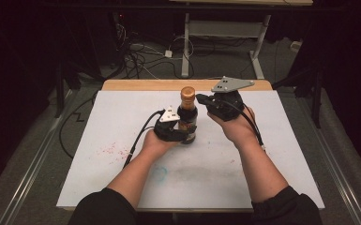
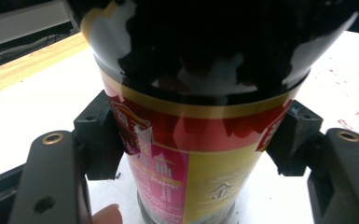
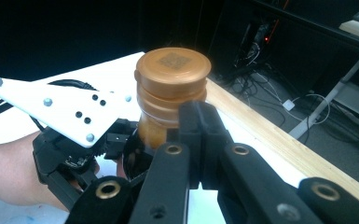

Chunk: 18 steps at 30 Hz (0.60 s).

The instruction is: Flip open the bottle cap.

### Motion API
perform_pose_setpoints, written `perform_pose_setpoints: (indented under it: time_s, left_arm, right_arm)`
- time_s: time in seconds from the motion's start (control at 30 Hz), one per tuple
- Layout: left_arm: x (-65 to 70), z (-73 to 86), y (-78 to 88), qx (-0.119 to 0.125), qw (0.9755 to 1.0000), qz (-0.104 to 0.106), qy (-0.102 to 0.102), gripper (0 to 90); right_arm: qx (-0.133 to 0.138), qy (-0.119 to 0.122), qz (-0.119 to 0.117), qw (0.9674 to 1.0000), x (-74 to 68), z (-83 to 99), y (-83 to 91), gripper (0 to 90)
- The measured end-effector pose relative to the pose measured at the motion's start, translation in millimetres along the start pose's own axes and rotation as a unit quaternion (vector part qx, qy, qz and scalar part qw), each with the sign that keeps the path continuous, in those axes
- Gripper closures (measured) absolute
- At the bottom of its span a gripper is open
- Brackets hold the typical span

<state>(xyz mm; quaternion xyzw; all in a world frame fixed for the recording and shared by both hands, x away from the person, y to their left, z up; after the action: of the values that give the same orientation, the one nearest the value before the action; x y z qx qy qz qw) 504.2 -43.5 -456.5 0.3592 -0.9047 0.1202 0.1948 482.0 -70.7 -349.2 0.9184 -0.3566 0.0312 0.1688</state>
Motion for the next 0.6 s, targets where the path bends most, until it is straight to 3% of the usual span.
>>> perform_pose_setpoints:
  time_s: [0.43,0.6]
  left_arm:
    - [-0.1,0.0,0.6,0.001,1.0,0.0,0.0,30.0]
    - [-0.3,-0.2,0.8,0.002,1.0,0.0,0.001,30.0]
  right_arm:
    - [-0.013,0.019,-0.001,0.9997,-3.0,-3.7,-1.9,90.0]
    - [-0.008,0.01,-0.002,0.9999,-3.2,-4.4,-2.7,90.0]
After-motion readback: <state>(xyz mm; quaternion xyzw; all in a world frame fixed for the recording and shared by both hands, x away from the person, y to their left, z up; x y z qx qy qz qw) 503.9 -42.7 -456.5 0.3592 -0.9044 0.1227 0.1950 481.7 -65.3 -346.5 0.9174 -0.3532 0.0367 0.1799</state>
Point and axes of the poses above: each handheld gripper's, and its own axes: y roughly backward along the jaws, z roughly out of its underside, x roughly to its right, the point moved 10 cm from there along -y, roughly forward along the jaws, and after that the axes turned 9 degrees about x, right-handed, at the moved point
